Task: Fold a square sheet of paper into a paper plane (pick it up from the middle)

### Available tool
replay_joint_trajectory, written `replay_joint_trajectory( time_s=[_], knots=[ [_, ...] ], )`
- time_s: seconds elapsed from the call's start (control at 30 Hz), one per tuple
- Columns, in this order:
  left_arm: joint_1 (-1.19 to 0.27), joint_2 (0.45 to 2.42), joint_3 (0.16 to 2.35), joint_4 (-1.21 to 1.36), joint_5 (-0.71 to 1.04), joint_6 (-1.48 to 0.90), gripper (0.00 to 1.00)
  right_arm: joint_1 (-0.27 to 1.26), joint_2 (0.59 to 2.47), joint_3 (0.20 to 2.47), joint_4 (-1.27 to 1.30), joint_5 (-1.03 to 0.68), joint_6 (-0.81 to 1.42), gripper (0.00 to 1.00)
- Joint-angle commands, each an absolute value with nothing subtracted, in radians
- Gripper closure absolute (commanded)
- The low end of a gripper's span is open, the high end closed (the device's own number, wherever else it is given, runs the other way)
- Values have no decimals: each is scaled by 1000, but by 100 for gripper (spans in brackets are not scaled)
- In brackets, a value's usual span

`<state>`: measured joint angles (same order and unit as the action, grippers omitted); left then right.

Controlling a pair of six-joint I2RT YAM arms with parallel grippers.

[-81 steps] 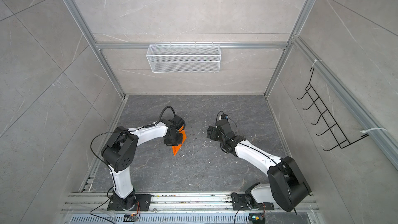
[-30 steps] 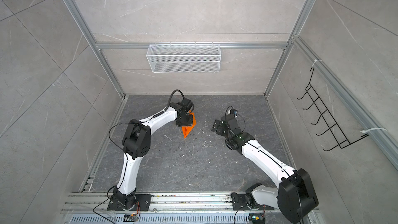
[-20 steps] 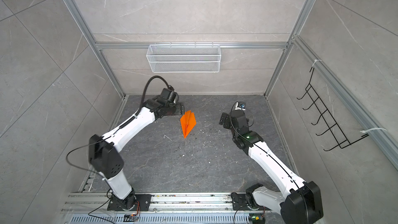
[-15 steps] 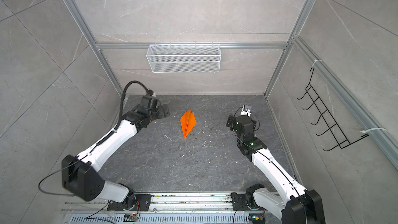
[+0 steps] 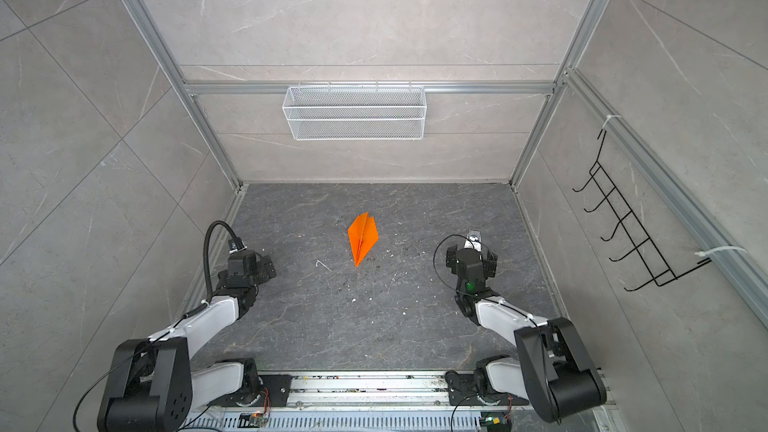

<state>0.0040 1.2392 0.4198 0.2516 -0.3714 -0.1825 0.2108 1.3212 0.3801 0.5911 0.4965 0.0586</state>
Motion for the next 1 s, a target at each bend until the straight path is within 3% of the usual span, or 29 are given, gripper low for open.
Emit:
replay_joint_trajectory(
  time_s=[0.0, 0.3, 0.97],
  knots=[
    [40, 1279, 389, 591, -168, -72, 1, 183, 1372, 355, 762, 378, 30, 1],
    [72, 1426, 316, 868, -27, -20, 1, 127, 1503, 317, 949, 87, -25, 1],
    [74, 1503, 367, 834, -53, -28, 0, 124, 1517, 356, 885, 149, 0, 1]
  ],
)
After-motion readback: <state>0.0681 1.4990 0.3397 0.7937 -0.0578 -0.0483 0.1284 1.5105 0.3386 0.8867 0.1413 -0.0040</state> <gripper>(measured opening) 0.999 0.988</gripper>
